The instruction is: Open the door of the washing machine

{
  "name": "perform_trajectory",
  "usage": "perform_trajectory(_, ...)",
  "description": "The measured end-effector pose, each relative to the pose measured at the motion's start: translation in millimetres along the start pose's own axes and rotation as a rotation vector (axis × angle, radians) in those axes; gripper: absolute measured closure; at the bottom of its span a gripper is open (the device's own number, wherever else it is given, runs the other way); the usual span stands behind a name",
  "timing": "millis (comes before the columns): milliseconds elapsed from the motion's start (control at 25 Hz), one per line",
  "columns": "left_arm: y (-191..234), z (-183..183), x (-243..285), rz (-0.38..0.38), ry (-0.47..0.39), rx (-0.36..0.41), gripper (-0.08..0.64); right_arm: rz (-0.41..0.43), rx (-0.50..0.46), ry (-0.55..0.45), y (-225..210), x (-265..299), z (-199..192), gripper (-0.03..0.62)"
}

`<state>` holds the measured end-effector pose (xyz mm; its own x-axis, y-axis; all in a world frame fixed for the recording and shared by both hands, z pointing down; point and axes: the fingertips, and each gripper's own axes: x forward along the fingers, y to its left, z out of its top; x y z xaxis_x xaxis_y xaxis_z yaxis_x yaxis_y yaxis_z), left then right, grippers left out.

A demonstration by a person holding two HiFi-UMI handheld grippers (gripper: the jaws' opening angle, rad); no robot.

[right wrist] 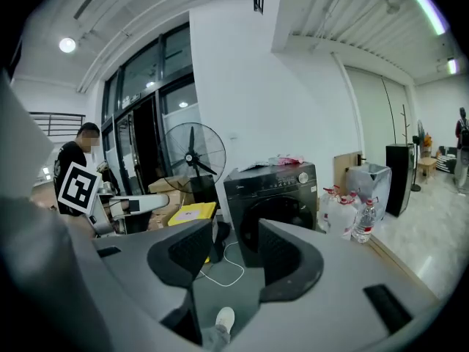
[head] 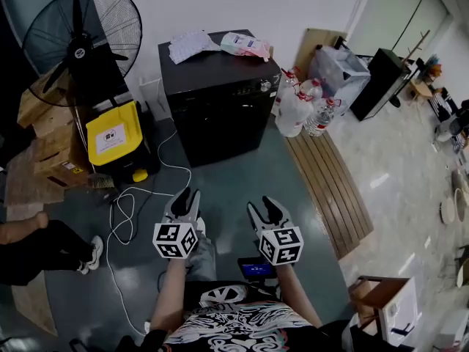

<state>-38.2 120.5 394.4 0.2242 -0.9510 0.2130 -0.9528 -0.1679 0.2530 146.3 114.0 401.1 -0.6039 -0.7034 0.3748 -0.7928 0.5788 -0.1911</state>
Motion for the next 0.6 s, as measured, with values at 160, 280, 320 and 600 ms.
perform_trajectory(160,65.2,-2.5,69.6,-0.03,0.059,-0.016,0.449,-0.052,0.046,0.076,-11.7,84.0,0.8,0.37)
perform_trajectory(280,114.2,3.4,127.8,-0.06,0.105,0.022,0.449,-0.075,0.058,0.121,-19.7,160.8,16.2,0.37)
perform_trajectory(320,129.0,2.5,145.7,-0.071,0.129,0.039,0.449,-0.084,0.064,0.133,-22.6,184.4,21.4,0.37)
perform_trajectory(600,204.1,-33.2,251.4,-0.158,0.281,0.103,0.445,-0.128,0.088,0.194,-47.3,305.8,33.9,0.37)
